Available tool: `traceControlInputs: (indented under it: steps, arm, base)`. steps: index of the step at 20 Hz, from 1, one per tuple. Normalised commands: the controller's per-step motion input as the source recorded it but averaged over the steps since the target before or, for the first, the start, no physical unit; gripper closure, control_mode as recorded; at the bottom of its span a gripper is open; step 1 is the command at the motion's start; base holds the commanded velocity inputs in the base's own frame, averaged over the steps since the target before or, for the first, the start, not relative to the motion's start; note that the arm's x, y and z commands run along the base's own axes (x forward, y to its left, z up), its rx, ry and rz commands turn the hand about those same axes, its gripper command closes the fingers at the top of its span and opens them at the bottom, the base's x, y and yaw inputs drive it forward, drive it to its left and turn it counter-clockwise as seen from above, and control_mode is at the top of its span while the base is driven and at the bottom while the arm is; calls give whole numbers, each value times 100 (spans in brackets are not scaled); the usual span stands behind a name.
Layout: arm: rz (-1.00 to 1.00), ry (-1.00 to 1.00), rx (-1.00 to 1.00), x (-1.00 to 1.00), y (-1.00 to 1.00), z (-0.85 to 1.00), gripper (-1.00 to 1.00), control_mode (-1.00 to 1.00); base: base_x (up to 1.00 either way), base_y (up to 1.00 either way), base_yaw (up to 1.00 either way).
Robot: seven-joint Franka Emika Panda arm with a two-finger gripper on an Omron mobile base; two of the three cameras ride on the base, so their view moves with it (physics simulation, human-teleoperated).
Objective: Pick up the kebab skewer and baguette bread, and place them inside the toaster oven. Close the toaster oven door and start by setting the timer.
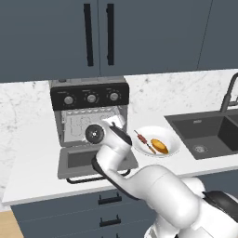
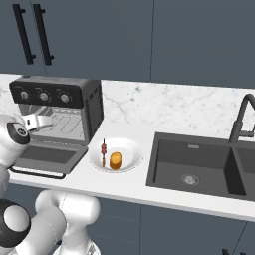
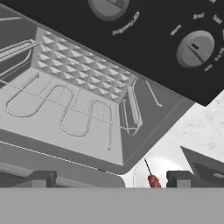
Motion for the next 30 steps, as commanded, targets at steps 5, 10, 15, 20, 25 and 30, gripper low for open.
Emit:
traceControlInputs:
  steps: [5,10,15,20,25,30]
  arm:
    - [1,-4,0,15,0,0,-100,-100]
    - [0,4,0,27,11,0,-100,-100]
    - [0,13,0,39,25,0,-100,-100]
    - [0,3,0,17,6,-14,-100,-100]
    - [0,0,0,22,2,-26,-100,-100]
    - [0,0,1,44,0,0,-100,-100]
  base:
    - [0,0,0]
    - [0,0,0]
    - [0,0,0]
    - [0,0,0]
    - [0,0,0]
    - [0,0,0]
